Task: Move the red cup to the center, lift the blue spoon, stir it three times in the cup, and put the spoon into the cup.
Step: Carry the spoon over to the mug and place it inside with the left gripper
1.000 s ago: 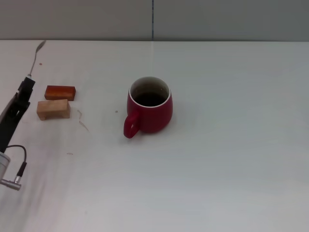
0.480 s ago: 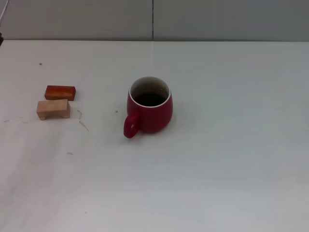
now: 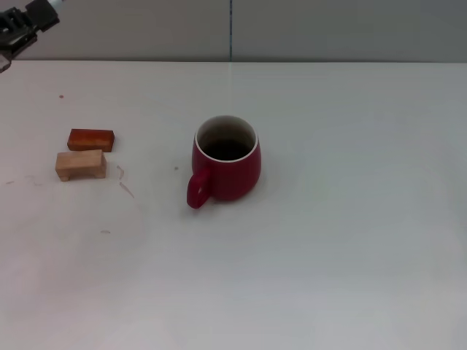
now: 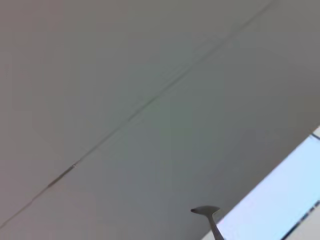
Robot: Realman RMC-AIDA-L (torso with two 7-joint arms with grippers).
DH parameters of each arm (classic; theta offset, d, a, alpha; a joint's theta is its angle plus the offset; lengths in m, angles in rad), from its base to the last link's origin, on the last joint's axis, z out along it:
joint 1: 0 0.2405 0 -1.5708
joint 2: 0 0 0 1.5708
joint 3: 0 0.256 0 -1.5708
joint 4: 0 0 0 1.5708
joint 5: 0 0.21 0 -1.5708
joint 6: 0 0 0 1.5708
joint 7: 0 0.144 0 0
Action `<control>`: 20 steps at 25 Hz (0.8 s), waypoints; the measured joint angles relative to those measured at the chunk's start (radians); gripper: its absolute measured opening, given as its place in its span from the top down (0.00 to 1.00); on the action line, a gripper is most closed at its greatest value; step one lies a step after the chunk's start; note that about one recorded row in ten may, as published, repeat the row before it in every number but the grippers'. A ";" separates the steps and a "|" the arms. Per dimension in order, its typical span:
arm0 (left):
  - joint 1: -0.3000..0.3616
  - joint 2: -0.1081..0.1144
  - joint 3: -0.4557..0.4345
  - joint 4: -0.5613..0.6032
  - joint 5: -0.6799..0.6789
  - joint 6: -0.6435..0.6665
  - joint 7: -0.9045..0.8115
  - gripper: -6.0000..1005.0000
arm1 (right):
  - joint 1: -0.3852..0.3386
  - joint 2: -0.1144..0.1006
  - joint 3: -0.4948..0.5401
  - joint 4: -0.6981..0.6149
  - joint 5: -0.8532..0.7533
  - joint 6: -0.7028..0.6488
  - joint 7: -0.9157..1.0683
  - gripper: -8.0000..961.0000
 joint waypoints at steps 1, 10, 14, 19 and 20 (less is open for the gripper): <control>-0.005 0.010 0.022 0.023 0.001 0.002 -0.009 0.82 | -0.002 0.006 0.000 -0.001 0.000 -0.002 0.000 0.36; -0.077 0.072 0.073 0.202 0.196 0.007 -0.057 0.82 | -0.053 0.054 -0.001 0.003 -0.001 -0.004 0.000 0.36; -0.102 0.077 0.073 0.263 0.289 0.010 -0.062 0.82 | -0.084 0.055 -0.002 0.032 -0.001 -0.004 0.000 0.36; -0.145 0.076 0.074 0.356 0.442 0.021 -0.066 0.82 | -0.125 0.055 -0.001 0.056 -0.001 -0.007 -0.009 0.36; -0.160 0.071 0.078 0.389 0.502 0.023 -0.064 0.82 | -0.136 0.056 -0.001 0.066 -0.001 -0.016 -0.038 0.36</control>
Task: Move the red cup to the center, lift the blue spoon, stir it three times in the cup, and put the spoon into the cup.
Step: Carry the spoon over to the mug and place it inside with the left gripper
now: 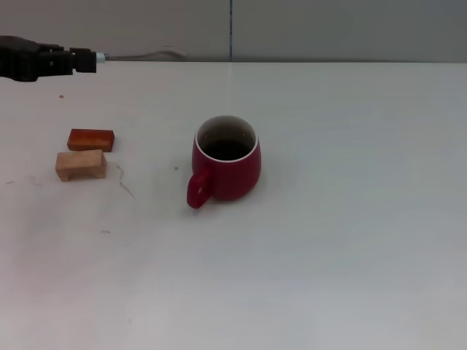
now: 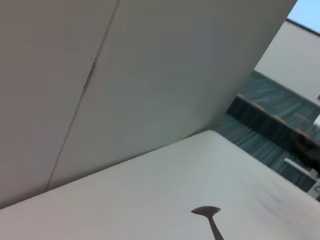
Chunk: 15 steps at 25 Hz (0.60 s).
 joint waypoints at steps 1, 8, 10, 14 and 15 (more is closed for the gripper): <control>0.000 0.000 0.000 0.000 0.000 0.000 0.000 0.82 | 0.000 0.000 0.000 0.000 0.000 0.000 0.000 0.36; -0.030 -0.024 0.073 0.100 0.136 0.005 0.005 0.82 | -0.036 0.002 0.017 0.048 0.007 -0.072 -0.064 0.36; -0.034 -0.048 0.129 0.154 0.186 0.003 0.002 0.82 | -0.048 0.002 0.032 0.057 0.010 -0.116 -0.064 0.36; -0.039 -0.084 0.164 0.209 0.246 -0.004 0.001 0.82 | -0.063 0.003 0.041 0.070 0.010 -0.148 -0.064 0.36; -0.046 -0.110 0.172 0.239 0.291 -0.009 0.002 0.82 | -0.072 0.002 0.041 0.076 0.010 -0.156 -0.064 0.36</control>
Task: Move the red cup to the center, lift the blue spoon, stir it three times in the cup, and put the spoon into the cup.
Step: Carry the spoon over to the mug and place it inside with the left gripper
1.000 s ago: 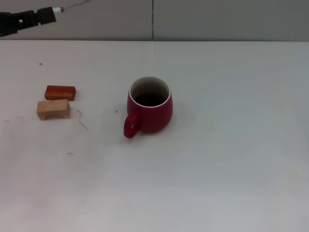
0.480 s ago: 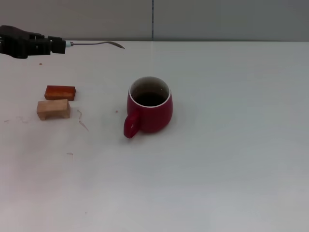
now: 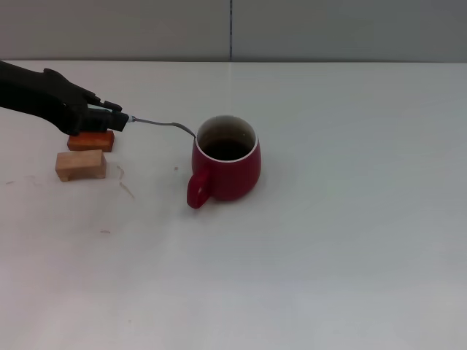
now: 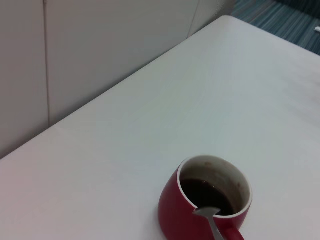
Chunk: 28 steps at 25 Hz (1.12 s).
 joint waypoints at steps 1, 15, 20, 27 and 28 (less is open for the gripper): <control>0.000 0.000 0.000 0.000 0.000 0.000 0.000 0.82 | -0.003 0.000 0.000 0.001 0.000 -0.001 0.001 0.36; -0.050 -0.074 0.089 0.075 0.071 -0.023 -0.006 0.82 | -0.013 0.001 -0.003 0.002 0.001 -0.003 0.007 0.36; -0.063 -0.076 0.130 0.066 0.067 -0.053 -0.011 0.82 | -0.014 0.001 -0.006 0.002 0.001 0.000 0.007 0.36; -0.064 -0.077 0.246 0.065 0.073 -0.137 -0.033 0.82 | -0.024 0.002 -0.008 0.005 0.001 -0.002 0.007 0.36; -0.064 -0.077 0.246 0.065 0.073 -0.137 -0.033 0.82 | -0.024 0.002 -0.008 0.005 0.001 -0.002 0.007 0.36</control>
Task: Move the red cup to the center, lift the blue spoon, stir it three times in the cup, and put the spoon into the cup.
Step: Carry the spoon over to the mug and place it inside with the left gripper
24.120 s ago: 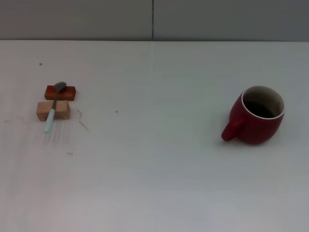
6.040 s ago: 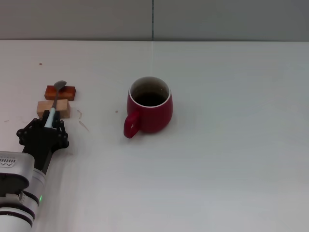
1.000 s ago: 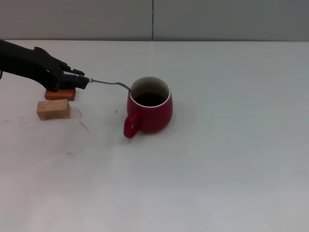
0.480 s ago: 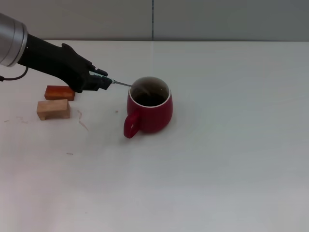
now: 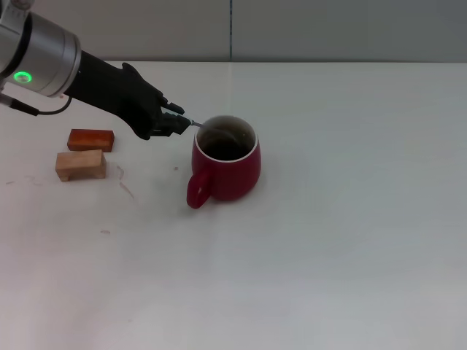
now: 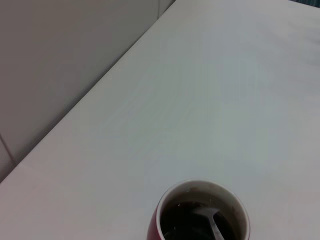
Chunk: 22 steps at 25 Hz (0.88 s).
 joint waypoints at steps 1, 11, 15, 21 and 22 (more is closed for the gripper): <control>0.001 0.000 0.014 -0.002 0.002 -0.010 -0.001 0.82 | -0.003 0.000 0.000 0.003 0.000 0.000 0.000 0.36; 0.006 0.000 0.094 -0.008 0.021 -0.075 -0.002 0.82 | -0.011 0.000 -0.002 0.014 -0.002 -0.009 0.000 0.36; 0.006 -0.002 0.120 -0.010 0.044 -0.102 -0.002 0.82 | -0.018 0.000 -0.002 0.023 -0.004 -0.011 0.000 0.36; 0.002 -0.005 0.181 -0.022 0.090 -0.139 -0.013 0.82 | -0.027 0.000 -0.002 0.023 -0.004 -0.013 0.000 0.36; 0.001 -0.006 0.190 -0.022 0.096 -0.139 -0.013 0.82 | -0.029 0.000 -0.001 0.023 -0.004 -0.014 0.000 0.36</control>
